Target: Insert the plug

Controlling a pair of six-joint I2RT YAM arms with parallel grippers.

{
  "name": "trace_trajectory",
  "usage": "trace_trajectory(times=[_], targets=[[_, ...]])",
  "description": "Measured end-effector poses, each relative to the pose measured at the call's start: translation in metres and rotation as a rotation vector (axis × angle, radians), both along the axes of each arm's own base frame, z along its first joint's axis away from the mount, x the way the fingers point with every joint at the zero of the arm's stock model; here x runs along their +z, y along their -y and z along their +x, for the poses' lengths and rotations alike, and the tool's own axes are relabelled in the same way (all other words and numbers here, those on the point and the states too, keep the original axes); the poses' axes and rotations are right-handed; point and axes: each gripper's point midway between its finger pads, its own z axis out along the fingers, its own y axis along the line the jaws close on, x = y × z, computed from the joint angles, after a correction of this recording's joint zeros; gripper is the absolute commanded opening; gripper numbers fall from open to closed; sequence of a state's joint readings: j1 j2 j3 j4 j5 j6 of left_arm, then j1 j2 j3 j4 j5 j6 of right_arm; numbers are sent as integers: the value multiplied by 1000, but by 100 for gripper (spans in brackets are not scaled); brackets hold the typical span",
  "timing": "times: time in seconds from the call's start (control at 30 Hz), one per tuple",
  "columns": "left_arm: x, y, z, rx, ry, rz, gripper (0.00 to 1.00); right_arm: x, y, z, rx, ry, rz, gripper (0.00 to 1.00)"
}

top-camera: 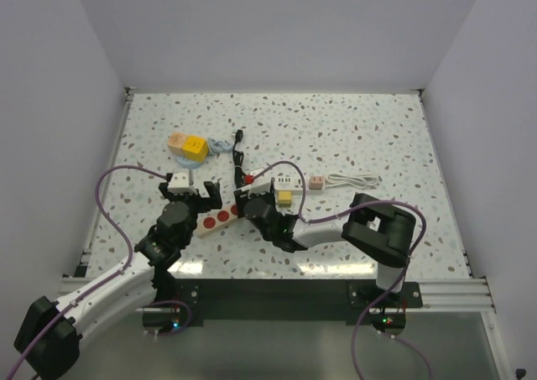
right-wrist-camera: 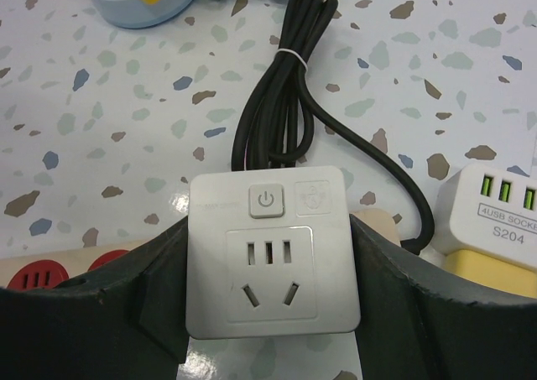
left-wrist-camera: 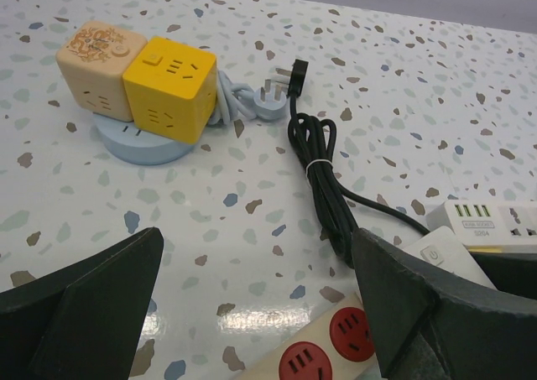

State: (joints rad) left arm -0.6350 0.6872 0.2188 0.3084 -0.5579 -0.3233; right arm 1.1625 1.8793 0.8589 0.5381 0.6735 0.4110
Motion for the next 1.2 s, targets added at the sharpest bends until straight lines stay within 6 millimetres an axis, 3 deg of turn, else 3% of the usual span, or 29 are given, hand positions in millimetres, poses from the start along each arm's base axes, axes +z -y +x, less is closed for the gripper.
trace_trajectory(times=[0.77,1.2], targets=[[-2,-1,0,4,-5,5,100,-13,-7,-1,-69,36,64,0],[2,-1,-1,4,6,-3,100,-24,-5,4,-76,-20,-102,0]])
